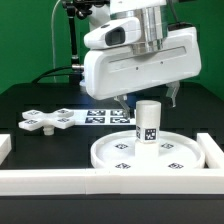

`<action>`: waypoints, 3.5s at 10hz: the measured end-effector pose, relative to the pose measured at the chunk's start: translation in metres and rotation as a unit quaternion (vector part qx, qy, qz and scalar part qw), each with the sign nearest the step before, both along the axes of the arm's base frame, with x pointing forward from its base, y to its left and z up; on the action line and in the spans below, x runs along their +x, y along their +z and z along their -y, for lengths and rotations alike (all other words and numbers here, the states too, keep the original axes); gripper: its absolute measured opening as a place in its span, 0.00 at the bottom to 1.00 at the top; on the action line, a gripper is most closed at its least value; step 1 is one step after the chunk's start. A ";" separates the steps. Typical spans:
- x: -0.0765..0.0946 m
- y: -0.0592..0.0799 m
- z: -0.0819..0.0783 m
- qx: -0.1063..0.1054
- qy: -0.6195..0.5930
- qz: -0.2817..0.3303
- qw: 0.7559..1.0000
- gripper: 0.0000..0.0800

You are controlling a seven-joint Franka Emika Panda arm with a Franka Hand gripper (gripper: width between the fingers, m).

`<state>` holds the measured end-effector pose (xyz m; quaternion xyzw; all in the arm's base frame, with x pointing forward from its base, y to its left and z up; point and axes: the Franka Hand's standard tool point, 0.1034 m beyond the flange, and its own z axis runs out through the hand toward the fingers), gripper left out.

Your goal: Assemble round table

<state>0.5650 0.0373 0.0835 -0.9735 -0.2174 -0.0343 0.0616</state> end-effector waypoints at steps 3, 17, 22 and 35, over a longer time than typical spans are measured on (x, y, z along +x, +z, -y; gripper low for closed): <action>0.000 0.000 0.003 -0.006 0.098 0.013 0.995 0.81; -0.001 -0.007 0.000 -0.084 0.580 0.032 0.810 0.81; -0.002 -0.008 0.001 -0.084 0.565 0.030 0.820 0.51; -0.005 -0.009 0.004 -0.059 0.104 -0.011 0.993 0.51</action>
Offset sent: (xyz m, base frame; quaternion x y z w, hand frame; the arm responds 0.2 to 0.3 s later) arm 0.0000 0.0000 0.0000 0.0000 0.0000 -0.1938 0.9810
